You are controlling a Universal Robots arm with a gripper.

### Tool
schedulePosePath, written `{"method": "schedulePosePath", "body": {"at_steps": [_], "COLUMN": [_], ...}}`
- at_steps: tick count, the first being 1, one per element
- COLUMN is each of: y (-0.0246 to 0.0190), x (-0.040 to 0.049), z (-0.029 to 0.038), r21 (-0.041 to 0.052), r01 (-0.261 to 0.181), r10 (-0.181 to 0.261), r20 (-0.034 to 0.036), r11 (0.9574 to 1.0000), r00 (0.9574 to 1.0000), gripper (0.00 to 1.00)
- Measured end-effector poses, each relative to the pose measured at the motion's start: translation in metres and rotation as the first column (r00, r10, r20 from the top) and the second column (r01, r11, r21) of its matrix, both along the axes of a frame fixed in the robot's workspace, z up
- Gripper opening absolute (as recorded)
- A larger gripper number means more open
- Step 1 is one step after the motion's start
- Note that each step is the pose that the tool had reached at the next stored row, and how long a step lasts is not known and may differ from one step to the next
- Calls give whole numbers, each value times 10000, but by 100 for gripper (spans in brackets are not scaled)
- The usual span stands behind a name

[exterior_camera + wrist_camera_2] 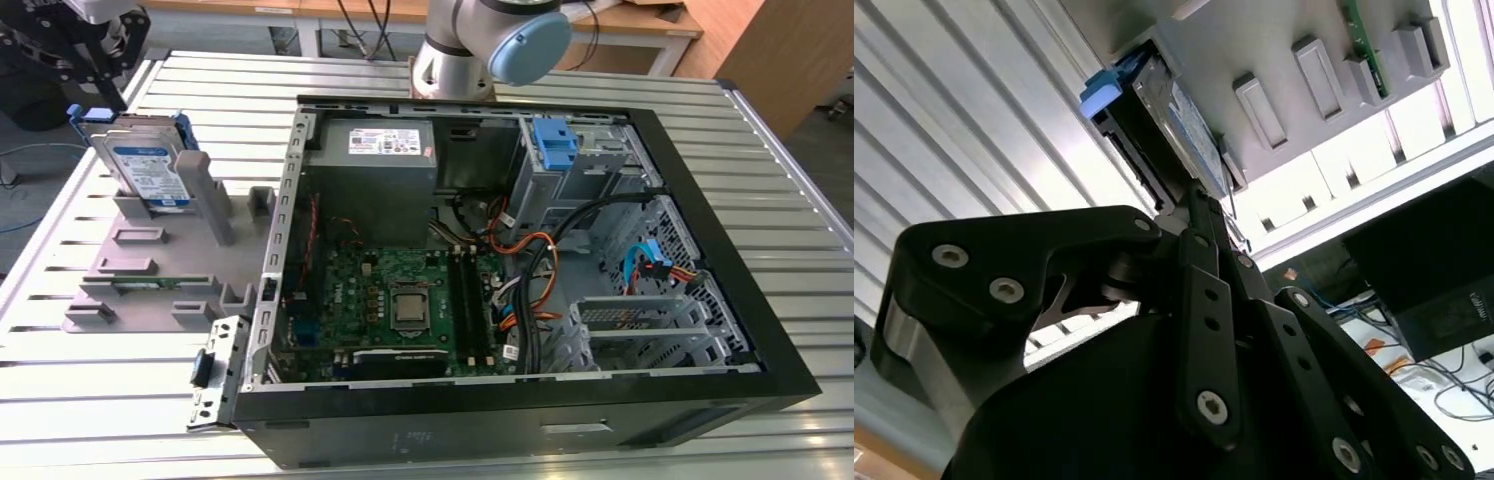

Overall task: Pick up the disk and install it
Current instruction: 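Pick up the disk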

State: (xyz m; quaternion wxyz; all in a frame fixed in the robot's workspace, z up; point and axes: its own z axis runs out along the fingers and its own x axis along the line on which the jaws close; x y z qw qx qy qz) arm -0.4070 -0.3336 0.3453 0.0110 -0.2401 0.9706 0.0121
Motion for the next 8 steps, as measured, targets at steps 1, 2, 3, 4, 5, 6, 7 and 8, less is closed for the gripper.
{"method": "schedulePosePath", "body": {"at_steps": [1,2,3,4,5,6,7,8], "y": [0,0,0,0,0,0,0,0], "x": [0,0,0,0,0,0,0,0], "z": [0,0,0,0,0,0,0,0], "r21": [0,0,0,0,0,0,0,0], "r01": [-180,-377,-555,-735,-914,-1099,-1277,-1455], "r10": [180,377,555,735,914,1099,1277,1455], "r20": [0,0,0,-1,-1,0,0,-1], "r11": [9998,9993,9985,9973,9958,9939,9918,9894], "r00": [9998,9993,9985,9973,9958,9939,9918,9894], "gripper": [11,11,11,11,11,11,11,11]}}
